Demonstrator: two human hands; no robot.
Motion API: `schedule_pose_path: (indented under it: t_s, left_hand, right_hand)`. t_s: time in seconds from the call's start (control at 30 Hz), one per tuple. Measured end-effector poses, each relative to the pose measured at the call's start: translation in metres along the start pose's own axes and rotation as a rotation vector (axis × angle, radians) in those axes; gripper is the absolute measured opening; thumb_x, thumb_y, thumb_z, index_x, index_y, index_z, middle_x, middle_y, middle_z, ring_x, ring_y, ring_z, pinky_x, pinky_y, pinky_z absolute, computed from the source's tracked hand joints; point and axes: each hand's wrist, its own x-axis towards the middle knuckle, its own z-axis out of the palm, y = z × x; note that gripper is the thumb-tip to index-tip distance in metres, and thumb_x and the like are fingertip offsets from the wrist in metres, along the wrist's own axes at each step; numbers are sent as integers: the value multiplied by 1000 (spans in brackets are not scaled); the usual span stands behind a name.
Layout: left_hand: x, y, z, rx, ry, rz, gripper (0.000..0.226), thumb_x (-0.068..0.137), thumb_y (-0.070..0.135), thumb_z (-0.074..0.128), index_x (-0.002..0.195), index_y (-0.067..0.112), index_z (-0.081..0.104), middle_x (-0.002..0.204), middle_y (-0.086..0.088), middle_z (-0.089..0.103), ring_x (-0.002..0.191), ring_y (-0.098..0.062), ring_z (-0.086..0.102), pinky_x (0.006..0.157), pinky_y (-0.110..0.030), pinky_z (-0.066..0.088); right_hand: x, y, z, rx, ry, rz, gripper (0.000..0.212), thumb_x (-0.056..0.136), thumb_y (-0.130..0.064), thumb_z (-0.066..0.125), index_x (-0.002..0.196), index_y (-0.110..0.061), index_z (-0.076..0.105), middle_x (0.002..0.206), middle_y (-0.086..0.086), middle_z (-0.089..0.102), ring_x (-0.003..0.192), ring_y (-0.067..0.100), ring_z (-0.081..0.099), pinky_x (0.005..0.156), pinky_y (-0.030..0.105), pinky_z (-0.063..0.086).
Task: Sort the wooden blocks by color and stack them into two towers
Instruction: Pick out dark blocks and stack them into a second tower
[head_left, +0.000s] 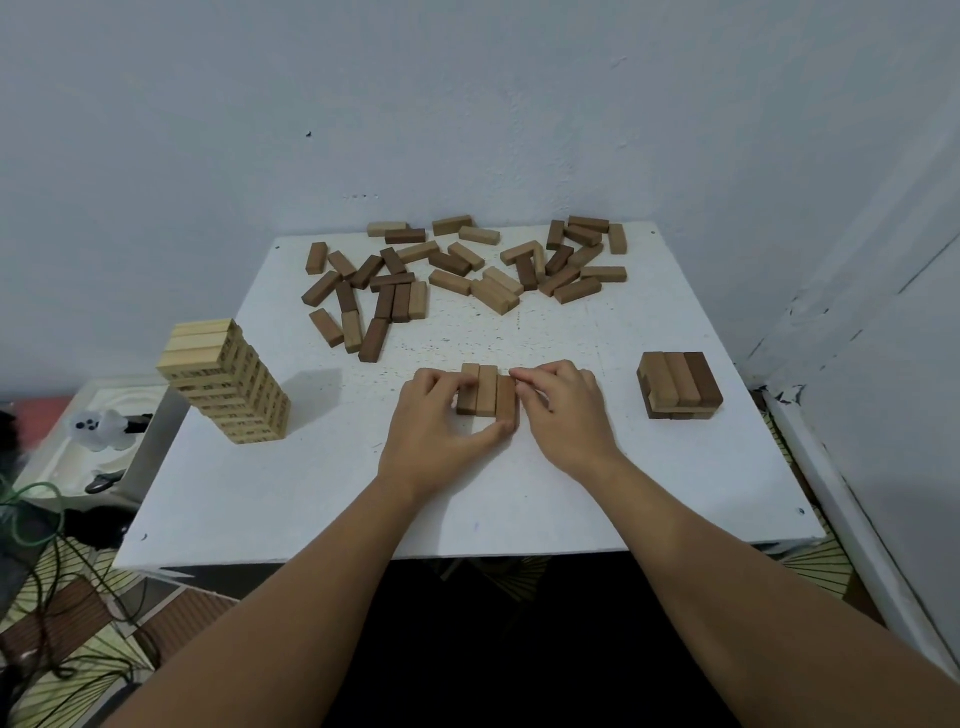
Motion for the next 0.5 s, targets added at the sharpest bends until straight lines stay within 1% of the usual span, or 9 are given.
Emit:
schedule_pose_path:
  t_s: [0.1,0.23,0.3,0.43,0.5]
  left_hand:
    - [0,-1,1,35,8,27,66,66,67,84,122,39,62,114,22,46,113,-4,45,94,-25,45]
    - [-1,0,2,66,39,52,55,73,56,78,121,36,63,115,19,48,112,-6,44,97,-34,48]
    - [-1,-1,1,62,37,55,54,73,53,77,122,36,62,116,18,47,113,-7,42,98,-35,48]
    - [-3,2,2,72,13,26,70,71,63,79,131,38,54,122,22,43,117,-4,38,97,-24,42]
    - [-3,4,2,70,21,13,68,74,58,78,133,35,53,123,22,44,118,-3,37,99,-26,42]
  right_hand:
    - [0,0,0,3,12,-2,30,107,-28,51,130,-32,69,123,-6,57,119,17,42,104,30,39]
    - [-1,0,0,-42,10,-3,31,107,-28,51,134,-31,64,130,-2,54,123,19,39,107,31,37]
    - [-1,-1,1,-44,12,2,31,107,-28,50,135,-31,63,132,-2,51,124,18,37,107,29,34]
    - [-3,-3,-1,-64,2,3,36,106,-31,52,142,-30,57,139,0,48,129,21,36,110,32,32]
    - [-4,-2,-1,-88,-8,-9,39,107,-26,51,146,-30,54,140,1,47,129,22,36,110,31,32]
